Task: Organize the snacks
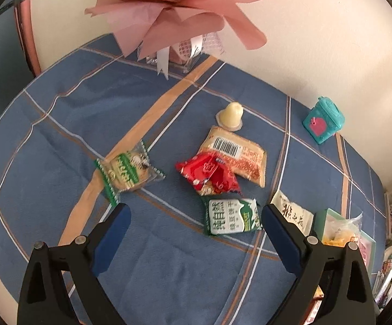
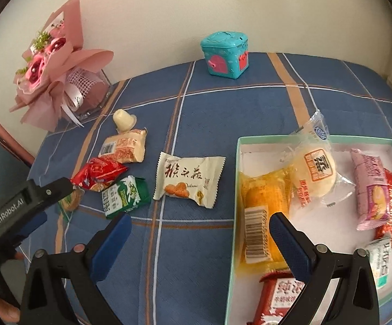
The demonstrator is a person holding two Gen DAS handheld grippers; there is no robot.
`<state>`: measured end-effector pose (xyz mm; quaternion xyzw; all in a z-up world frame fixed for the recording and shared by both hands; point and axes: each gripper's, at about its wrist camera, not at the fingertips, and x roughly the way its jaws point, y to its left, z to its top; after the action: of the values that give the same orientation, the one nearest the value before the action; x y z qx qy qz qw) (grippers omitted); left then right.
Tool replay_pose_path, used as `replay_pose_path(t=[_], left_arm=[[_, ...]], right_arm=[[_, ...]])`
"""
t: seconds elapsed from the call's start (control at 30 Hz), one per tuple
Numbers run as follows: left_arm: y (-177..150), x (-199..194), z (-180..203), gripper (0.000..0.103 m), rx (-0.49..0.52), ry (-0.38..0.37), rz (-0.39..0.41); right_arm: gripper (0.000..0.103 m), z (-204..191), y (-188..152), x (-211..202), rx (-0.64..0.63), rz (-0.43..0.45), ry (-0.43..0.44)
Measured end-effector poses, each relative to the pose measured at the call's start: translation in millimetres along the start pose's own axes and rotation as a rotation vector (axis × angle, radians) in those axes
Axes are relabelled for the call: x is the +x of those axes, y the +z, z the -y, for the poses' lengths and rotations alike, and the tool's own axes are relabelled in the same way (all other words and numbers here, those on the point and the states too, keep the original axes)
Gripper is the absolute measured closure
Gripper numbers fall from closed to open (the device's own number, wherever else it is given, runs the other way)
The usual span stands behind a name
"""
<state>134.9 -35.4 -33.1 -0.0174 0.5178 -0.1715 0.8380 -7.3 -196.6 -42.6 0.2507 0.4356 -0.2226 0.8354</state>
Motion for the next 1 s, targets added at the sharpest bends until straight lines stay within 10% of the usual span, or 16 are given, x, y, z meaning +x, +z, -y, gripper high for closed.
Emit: replay_pose_path(t=[0.37, 0.67, 1.0], left_arm=[[11.5, 12.7, 12.4, 0.006, -0.026, -0.07, 0.025], [11.1, 49.2, 24.0, 0.006, -0.018, -0.072, -0.113], [9.9, 82.0, 27.5, 0.016, -0.06, -0.082, -0.193]], right_arm=[[0.0, -11.2, 14.0, 23.6, -0.031, 0.016, 0.012], [0.001, -16.2, 21.9, 55.5, -0.03, -0.028, 0.013], [0.021, -28.0, 27.0, 70.6, -0.124, -0.023, -0.047]])
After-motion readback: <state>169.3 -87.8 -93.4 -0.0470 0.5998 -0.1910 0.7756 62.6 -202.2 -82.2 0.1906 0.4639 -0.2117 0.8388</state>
